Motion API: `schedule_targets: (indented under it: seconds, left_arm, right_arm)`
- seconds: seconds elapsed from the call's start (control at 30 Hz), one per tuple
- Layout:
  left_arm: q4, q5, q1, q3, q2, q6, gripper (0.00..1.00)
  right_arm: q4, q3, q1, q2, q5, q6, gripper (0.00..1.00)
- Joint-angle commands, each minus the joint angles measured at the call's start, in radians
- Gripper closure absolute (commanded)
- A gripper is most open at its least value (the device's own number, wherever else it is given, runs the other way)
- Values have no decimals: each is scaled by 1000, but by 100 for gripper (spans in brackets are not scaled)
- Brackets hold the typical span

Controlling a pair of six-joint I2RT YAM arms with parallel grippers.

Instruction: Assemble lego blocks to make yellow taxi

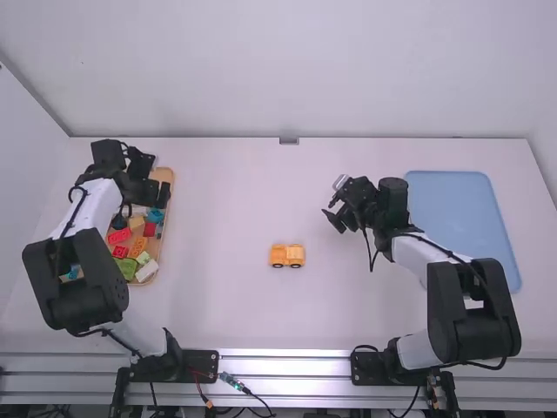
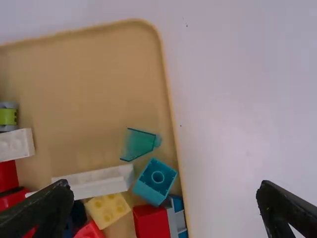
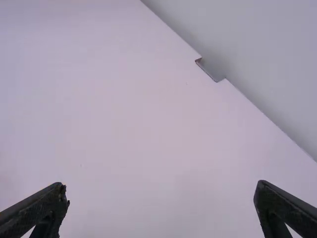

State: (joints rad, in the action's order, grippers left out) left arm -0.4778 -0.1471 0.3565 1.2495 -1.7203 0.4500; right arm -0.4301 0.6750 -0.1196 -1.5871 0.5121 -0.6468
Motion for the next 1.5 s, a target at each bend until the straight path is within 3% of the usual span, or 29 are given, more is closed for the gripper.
schedule_targets:
  seconds: [0.0, 0.2, 0.37, 0.53, 0.83, 1.07, 1.37, 1.47]
  left_arm:
    - [-2, -31, -2, -13, -2, 101, 1]
    - [1, 61, 22, 1, -18, 208, 1]
    - [-126, -78, 129, 113, -96, 356, 1]
    - [-211, -75, 209, 220, -198, 484, 1]
    - [-327, -66, 205, 286, -302, 798, 1]
    - [-285, -79, 227, 283, -302, 851, 25]
    - [-316, -76, 226, 283, -308, 955, 28]
    - [-327, -73, 226, 283, -309, 965, 39]
  right_arm:
    - [5, 27, 2, 21, -4, 22, 1]
    - [19, 27, 3, 21, 11, 23, 1]
    - [22, 32, 2, 21, 11, 23, 1]
    - [90, 71, 1, 21, 10, 22, 1]
    - [228, 165, 4, 21, 5, 22, 1]
    - [262, 183, 8, 21, -8, 22, 1]
    - [255, 183, 8, 21, -9, 66, 1]
    - [256, 183, 8, 21, -8, 68, 1]
